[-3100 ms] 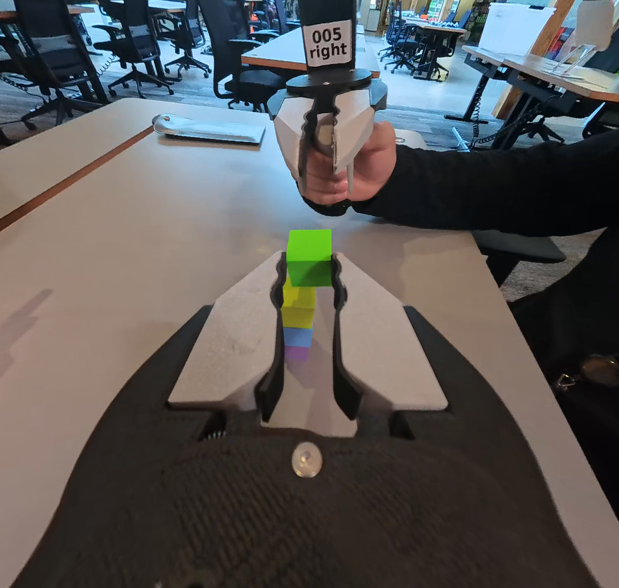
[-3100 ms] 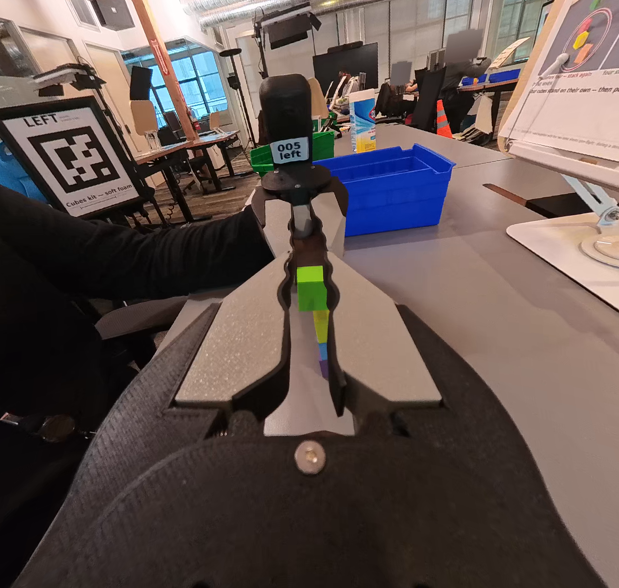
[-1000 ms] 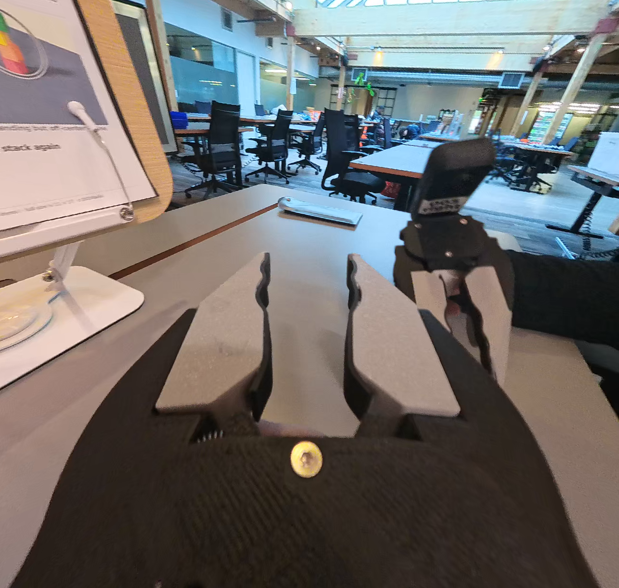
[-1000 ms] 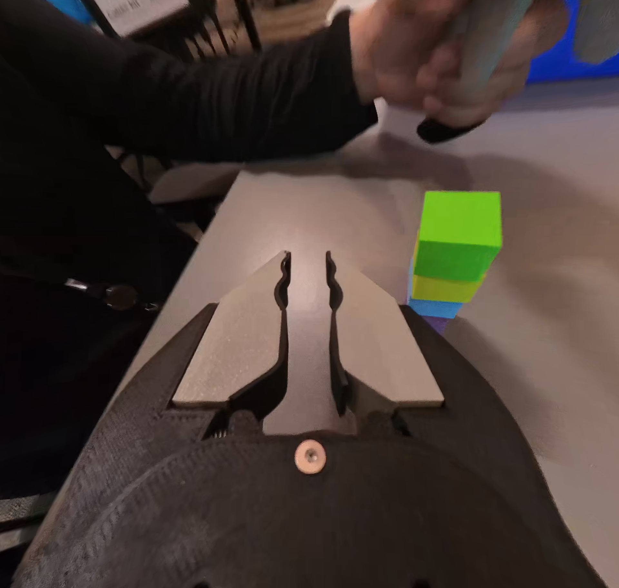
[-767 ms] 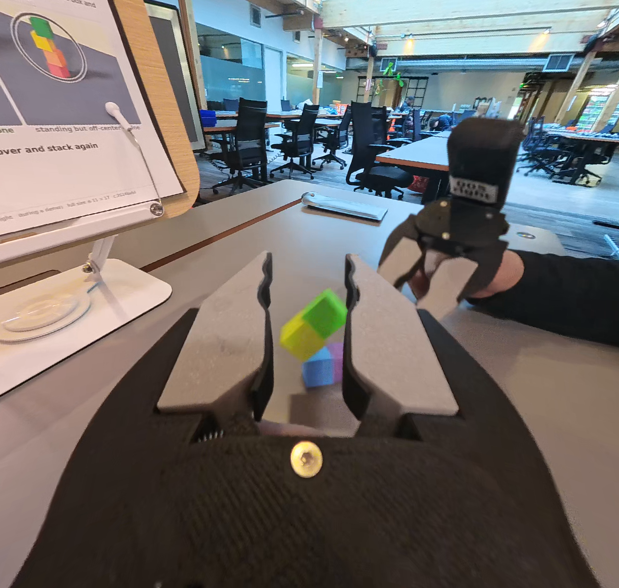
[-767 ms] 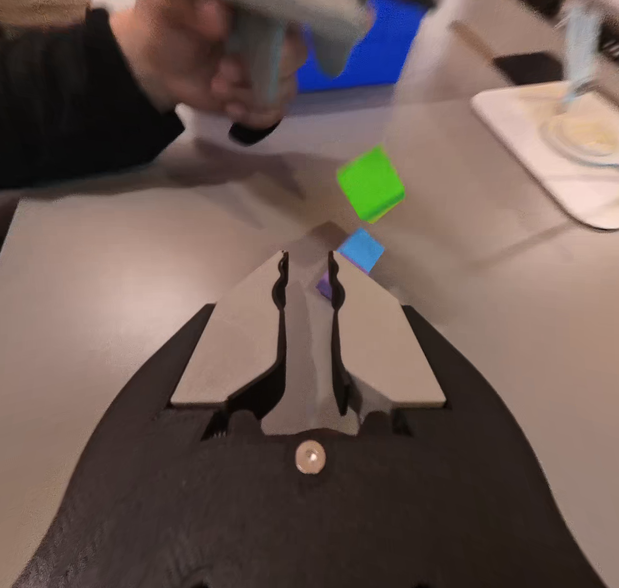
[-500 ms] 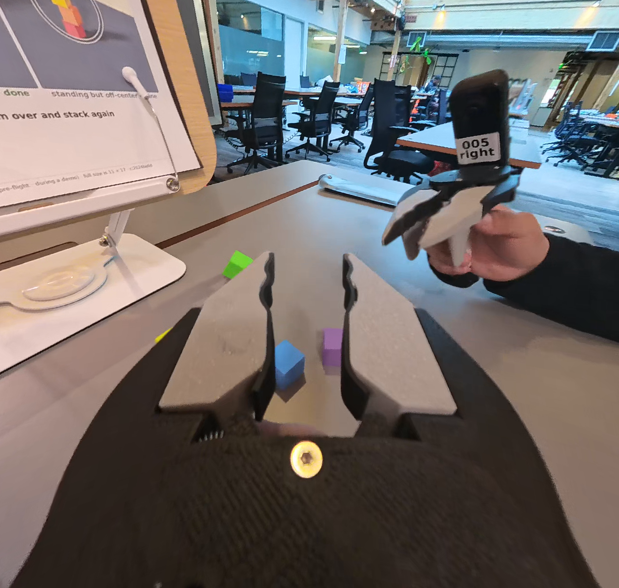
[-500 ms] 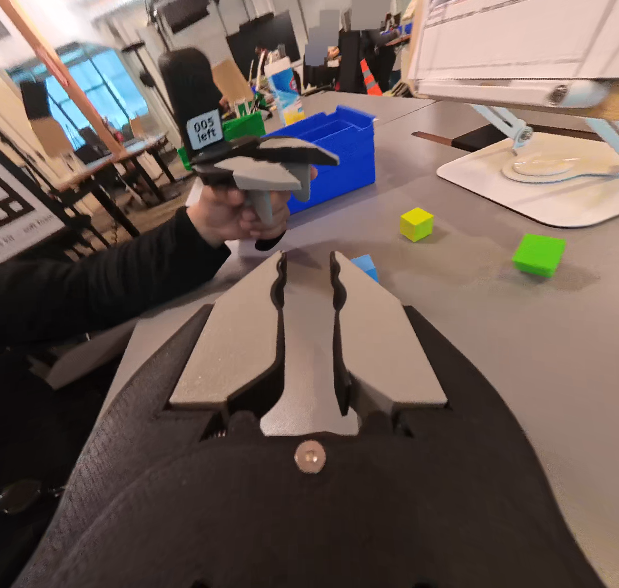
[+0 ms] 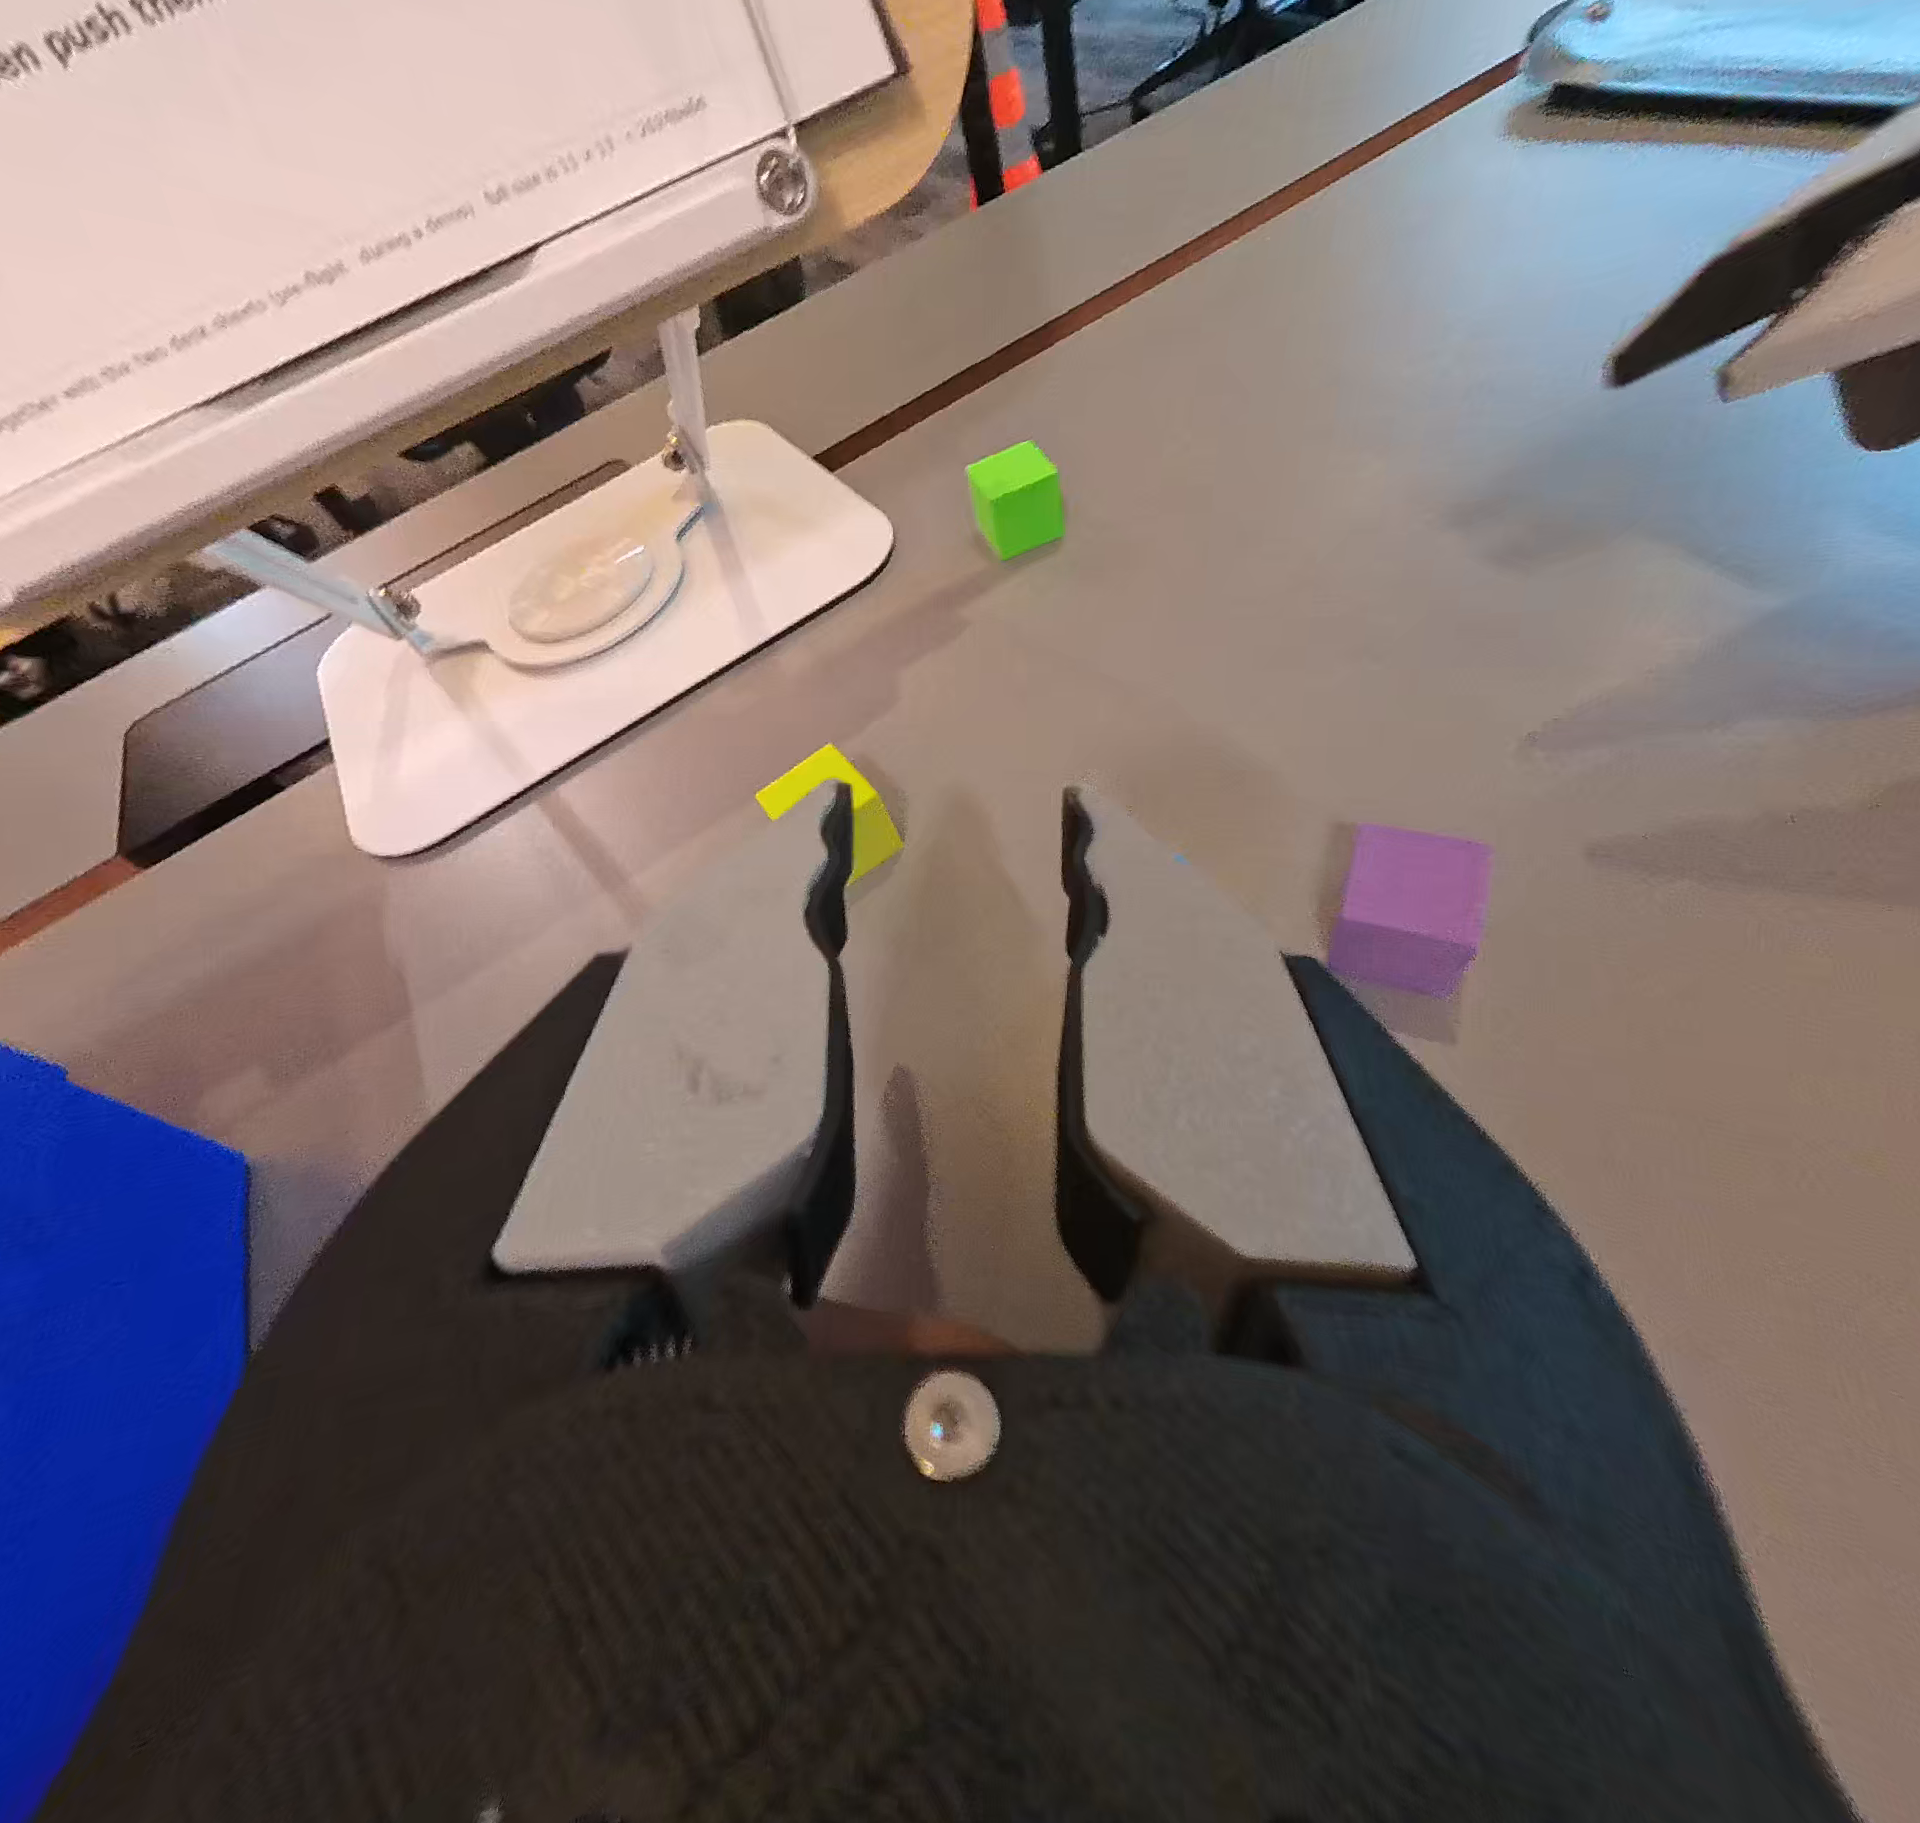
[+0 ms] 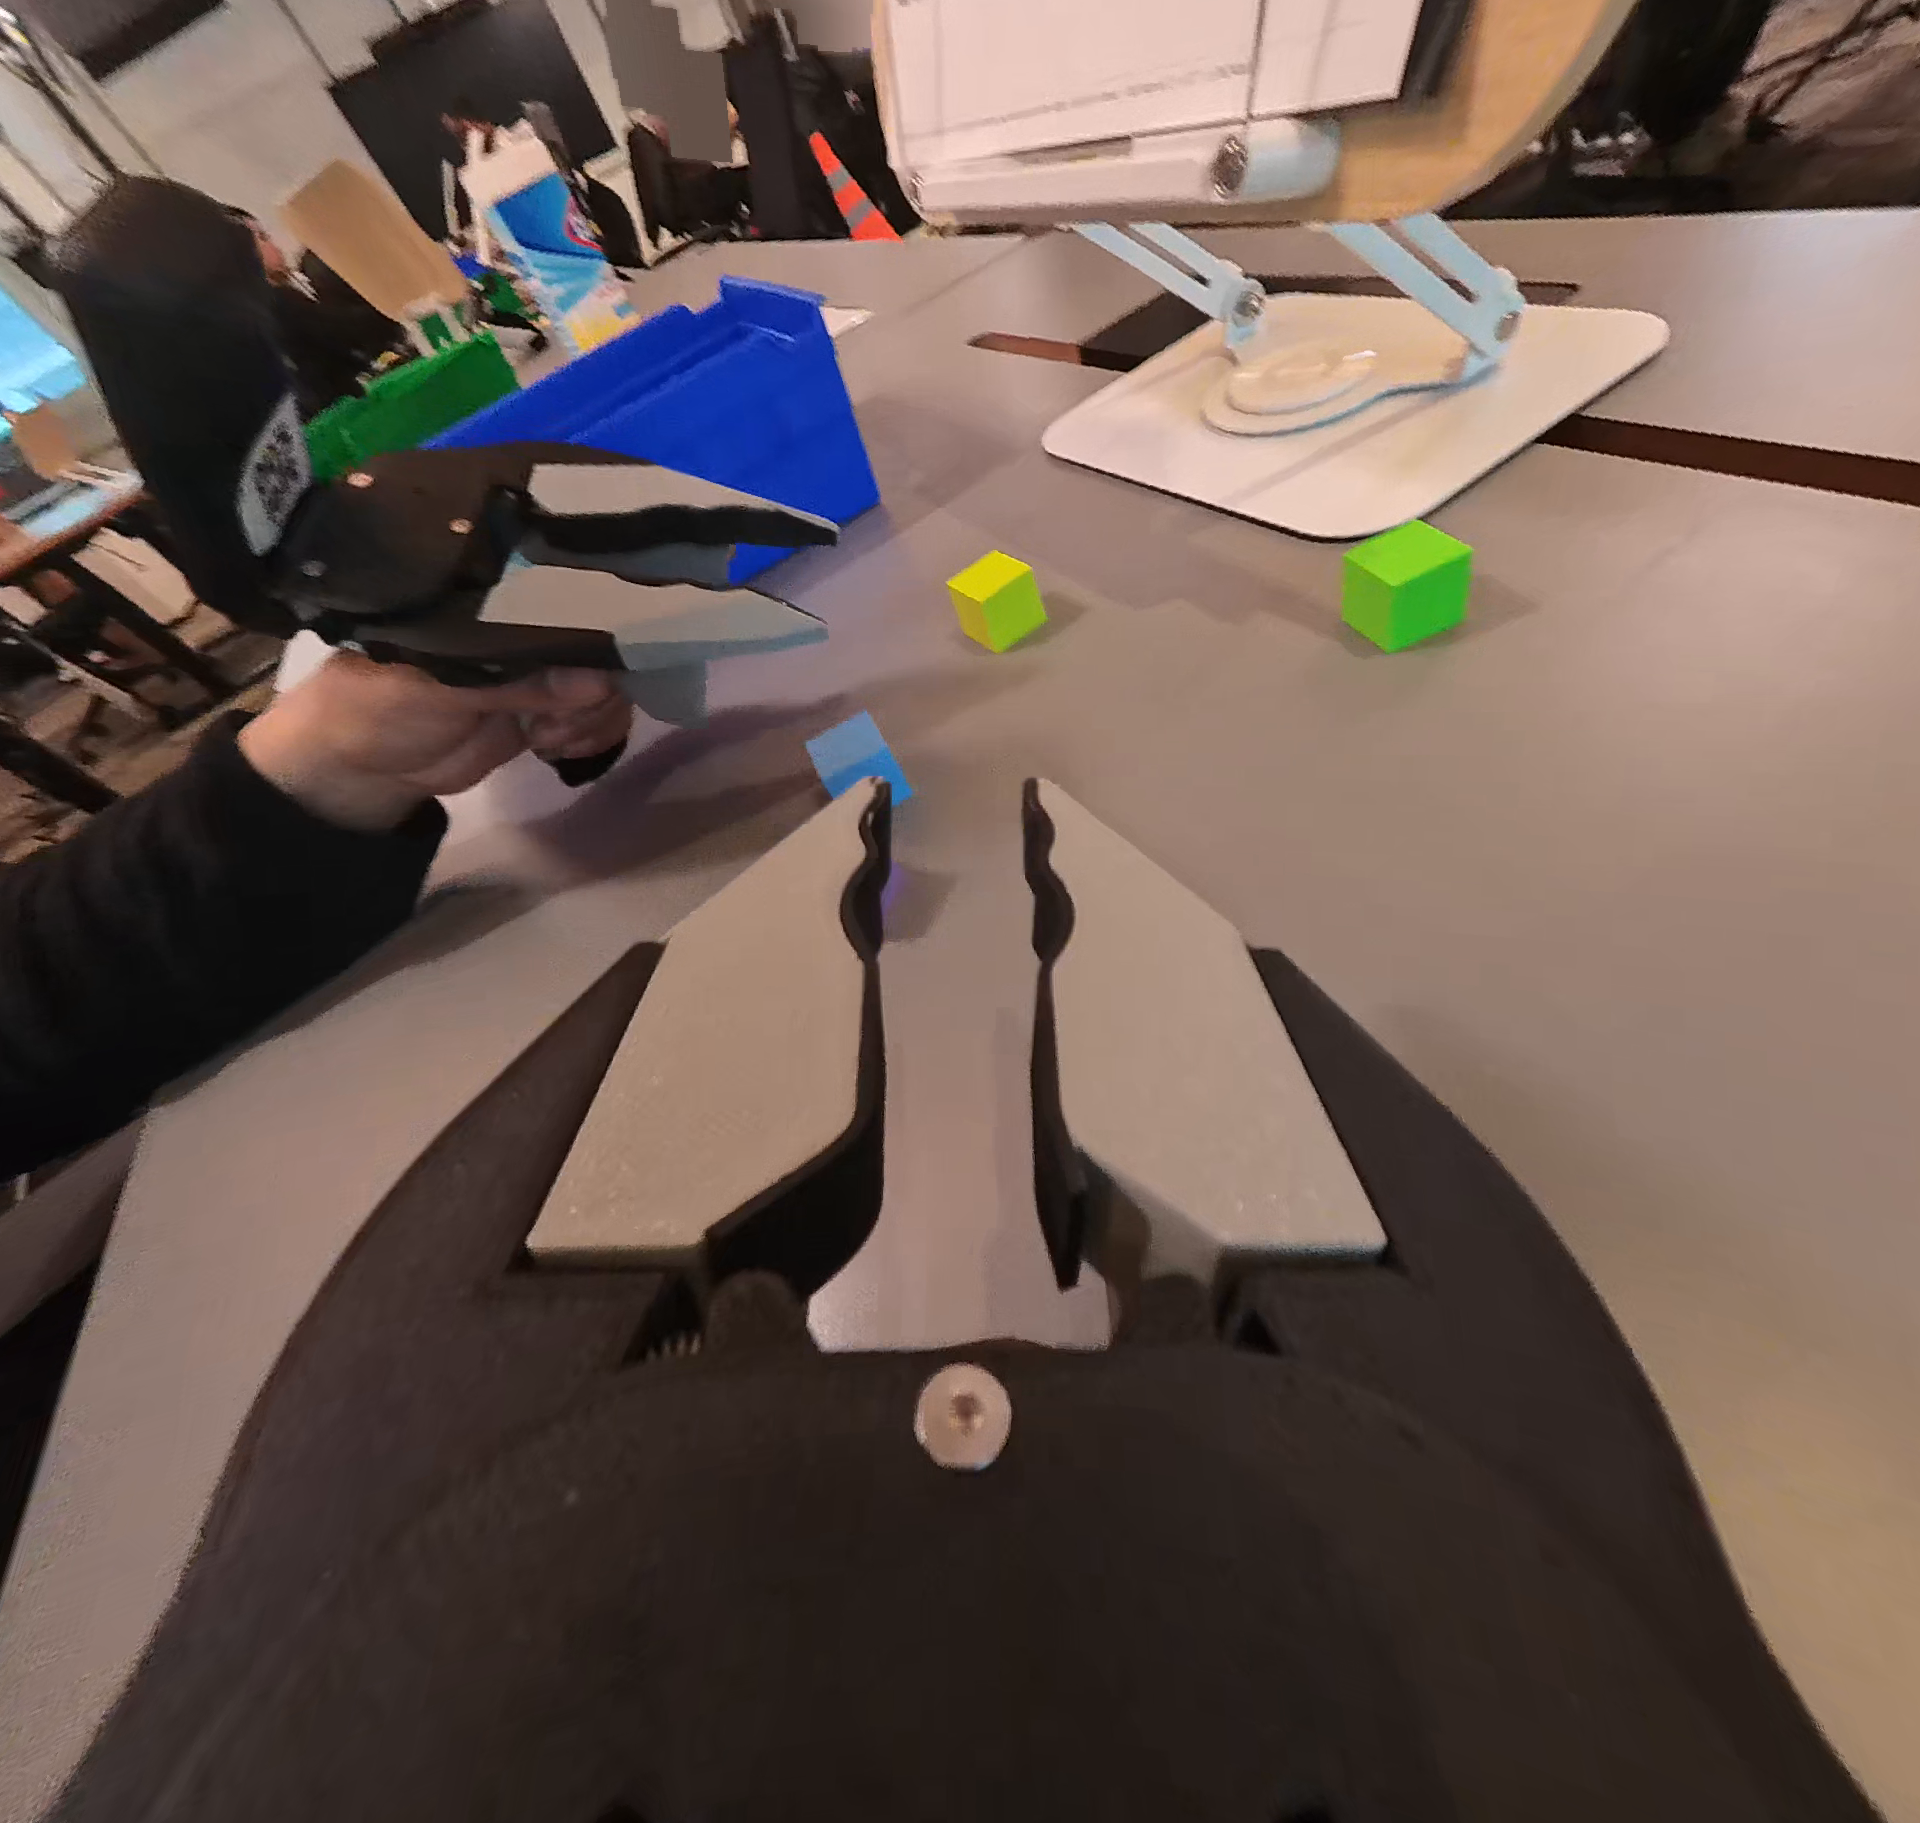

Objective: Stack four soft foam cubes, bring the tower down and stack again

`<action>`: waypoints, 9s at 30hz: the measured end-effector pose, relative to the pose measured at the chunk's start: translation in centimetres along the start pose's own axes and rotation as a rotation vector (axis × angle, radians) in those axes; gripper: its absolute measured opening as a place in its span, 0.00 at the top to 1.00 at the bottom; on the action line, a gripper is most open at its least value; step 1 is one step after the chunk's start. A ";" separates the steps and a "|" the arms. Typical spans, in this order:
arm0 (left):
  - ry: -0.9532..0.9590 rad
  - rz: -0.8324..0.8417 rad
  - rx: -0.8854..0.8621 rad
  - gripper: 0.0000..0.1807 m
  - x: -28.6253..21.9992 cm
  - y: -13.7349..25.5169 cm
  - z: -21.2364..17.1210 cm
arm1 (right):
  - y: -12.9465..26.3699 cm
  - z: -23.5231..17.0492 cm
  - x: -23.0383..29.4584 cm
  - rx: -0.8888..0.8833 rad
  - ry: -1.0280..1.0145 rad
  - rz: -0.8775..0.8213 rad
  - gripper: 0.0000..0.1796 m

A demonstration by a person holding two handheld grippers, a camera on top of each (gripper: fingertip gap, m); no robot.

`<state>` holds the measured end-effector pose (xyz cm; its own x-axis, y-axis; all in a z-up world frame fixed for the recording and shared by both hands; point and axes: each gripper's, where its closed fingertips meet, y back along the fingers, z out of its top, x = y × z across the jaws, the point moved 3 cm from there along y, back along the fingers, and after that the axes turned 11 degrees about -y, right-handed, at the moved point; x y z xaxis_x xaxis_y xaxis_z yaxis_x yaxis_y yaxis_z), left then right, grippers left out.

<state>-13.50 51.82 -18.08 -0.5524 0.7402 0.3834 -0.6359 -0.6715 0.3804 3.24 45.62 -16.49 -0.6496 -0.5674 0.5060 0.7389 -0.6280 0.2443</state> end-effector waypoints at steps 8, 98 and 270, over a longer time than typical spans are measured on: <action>-0.002 0.054 0.062 0.73 0.8 -0.6 -1.3 | -0.7 -2.5 -3.4 0.166 0.097 -0.234 0.82; -0.339 -0.166 0.170 0.85 -5.6 -1.2 -1.9 | -1.6 -5.1 -4.8 0.372 0.251 -0.405 0.75; -0.211 -0.804 -0.111 0.85 -12.3 1.8 4.8 | -1.7 -5.2 -4.7 0.374 0.244 -0.392 0.75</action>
<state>-5.25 41.28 -18.06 0.1973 0.9629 0.1843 -0.8481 0.0734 0.5247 4.11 46.64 -23.57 -0.8765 -0.4649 0.1254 0.4198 -0.6104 0.6717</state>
